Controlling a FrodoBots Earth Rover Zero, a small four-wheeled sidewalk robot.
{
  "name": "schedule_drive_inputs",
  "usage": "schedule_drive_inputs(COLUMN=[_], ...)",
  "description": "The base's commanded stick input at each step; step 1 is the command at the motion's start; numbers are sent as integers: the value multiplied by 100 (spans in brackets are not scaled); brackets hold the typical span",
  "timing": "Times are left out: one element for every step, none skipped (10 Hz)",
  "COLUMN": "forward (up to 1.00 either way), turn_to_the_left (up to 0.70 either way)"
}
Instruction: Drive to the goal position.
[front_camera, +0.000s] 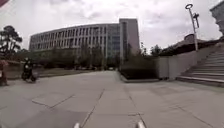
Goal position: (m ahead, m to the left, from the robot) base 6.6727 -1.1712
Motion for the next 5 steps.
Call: schedule_drive_inputs(forward=[70, 70, 70, 70, 70], turn_to_the_left=[1, 1, 1, 1, 1])
